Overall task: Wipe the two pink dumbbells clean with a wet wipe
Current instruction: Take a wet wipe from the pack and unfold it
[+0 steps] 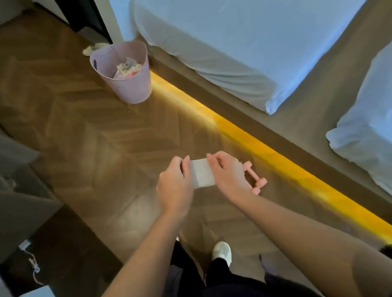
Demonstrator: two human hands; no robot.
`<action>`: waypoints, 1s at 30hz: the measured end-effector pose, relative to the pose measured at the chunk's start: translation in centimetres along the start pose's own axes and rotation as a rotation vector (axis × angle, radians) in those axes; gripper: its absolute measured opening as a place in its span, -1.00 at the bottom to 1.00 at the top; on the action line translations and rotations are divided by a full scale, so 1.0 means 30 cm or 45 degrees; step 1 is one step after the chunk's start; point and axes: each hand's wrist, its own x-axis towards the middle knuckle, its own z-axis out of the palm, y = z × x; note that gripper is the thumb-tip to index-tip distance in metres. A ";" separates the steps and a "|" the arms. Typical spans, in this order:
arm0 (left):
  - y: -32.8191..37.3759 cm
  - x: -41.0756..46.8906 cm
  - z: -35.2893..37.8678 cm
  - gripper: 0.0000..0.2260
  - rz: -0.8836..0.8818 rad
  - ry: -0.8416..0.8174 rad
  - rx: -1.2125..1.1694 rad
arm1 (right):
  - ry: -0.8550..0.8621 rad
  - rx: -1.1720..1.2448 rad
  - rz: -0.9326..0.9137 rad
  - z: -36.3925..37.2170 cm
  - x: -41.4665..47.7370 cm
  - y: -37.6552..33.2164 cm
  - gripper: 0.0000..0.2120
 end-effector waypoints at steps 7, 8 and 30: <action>0.170 0.068 0.201 -0.65 0.088 -0.174 0.045 | 0.125 0.000 0.194 -0.167 0.105 0.129 -0.74; 0.194 0.090 0.231 -0.65 0.099 -0.195 0.042 | 0.143 0.007 0.195 -0.188 0.135 0.139 -0.74; 0.753 0.420 0.875 -0.69 0.056 -0.333 -0.045 | -0.803 0.729 0.772 -0.902 0.942 0.424 -0.70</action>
